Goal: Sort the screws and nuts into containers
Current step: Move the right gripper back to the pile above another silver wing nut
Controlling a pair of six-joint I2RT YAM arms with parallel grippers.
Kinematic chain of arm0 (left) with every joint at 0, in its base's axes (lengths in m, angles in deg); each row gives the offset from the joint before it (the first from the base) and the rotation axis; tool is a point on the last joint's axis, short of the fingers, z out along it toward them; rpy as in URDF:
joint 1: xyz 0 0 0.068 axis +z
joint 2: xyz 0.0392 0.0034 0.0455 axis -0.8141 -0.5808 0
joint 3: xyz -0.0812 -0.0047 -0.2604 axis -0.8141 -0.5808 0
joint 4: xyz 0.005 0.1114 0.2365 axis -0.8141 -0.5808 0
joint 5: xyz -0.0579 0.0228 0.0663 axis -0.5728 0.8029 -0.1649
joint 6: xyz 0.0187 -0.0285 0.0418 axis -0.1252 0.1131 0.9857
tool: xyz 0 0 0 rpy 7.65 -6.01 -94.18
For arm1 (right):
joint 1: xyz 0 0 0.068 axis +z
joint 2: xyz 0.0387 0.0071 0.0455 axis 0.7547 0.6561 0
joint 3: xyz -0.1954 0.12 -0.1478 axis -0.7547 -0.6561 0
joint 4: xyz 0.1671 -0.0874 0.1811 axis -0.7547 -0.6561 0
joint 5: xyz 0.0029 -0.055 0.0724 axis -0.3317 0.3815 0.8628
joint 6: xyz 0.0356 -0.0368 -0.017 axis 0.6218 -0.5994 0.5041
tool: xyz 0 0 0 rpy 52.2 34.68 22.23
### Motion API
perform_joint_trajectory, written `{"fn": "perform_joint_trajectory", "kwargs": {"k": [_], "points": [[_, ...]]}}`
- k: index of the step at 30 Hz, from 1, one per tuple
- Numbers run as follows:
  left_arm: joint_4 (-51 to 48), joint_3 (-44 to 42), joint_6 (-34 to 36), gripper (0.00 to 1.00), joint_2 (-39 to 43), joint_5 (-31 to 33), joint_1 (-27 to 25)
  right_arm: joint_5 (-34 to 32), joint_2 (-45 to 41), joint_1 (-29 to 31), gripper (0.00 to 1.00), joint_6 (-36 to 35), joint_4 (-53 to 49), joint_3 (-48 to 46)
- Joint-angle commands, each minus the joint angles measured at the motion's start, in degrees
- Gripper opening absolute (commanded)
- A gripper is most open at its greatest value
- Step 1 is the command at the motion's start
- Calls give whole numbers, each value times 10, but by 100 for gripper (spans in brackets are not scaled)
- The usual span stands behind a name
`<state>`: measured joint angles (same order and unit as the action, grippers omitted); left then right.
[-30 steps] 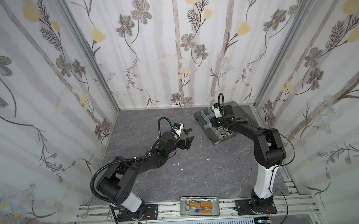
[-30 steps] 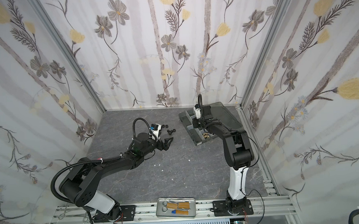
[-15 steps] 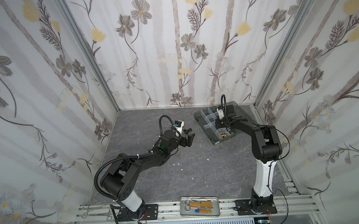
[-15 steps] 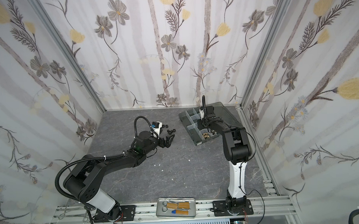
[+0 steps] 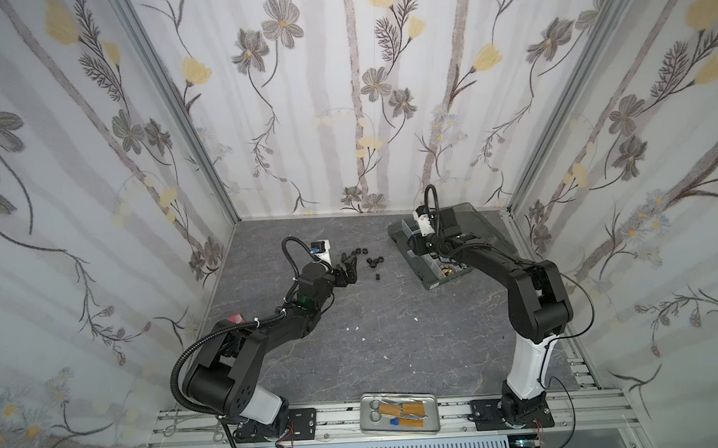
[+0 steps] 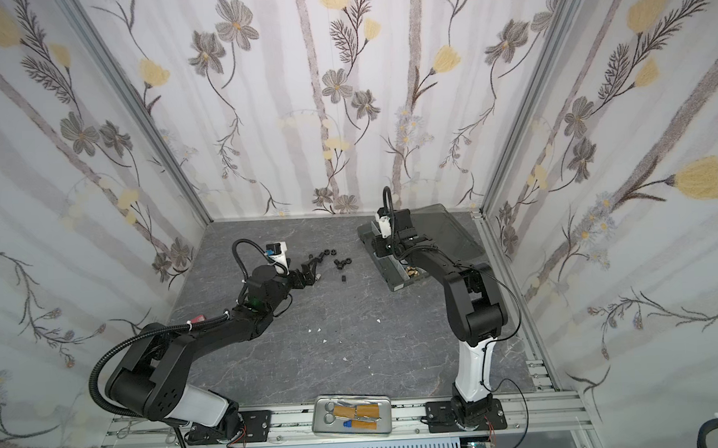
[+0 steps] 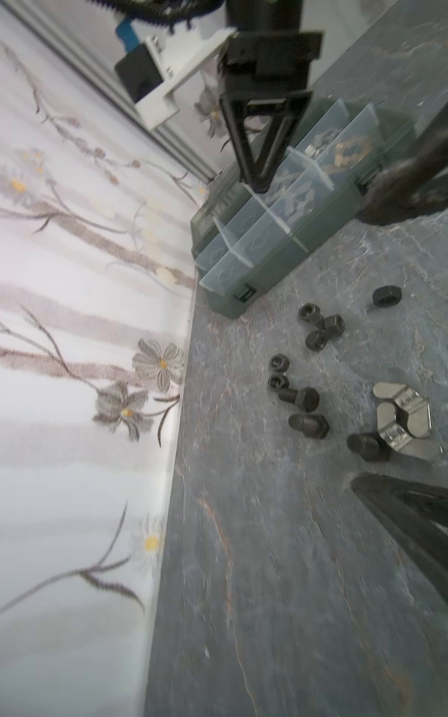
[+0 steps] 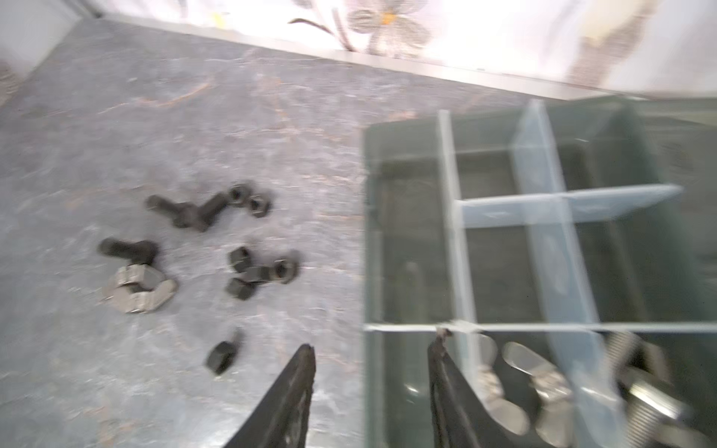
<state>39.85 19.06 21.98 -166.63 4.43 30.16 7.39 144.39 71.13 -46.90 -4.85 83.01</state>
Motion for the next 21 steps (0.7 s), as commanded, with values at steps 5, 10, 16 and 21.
{"fn": "perform_joint_trajectory", "kwargs": {"k": [5, 10, 16, 21], "points": [[-5, -41, -59, 100, 49, 71, 26, 59, 84, 110, 47, -16, 58, 53], [-7, -60, -61, 100, 65, 78, 36, 68, 151, 145, 48, -26, 50, 116], [0, -61, -68, 100, 53, 68, 38, 61, 231, 168, 51, -50, -10, 211], [1, -55, -70, 100, 39, 60, 39, 43, 278, 181, 52, -59, -39, 256]]}}
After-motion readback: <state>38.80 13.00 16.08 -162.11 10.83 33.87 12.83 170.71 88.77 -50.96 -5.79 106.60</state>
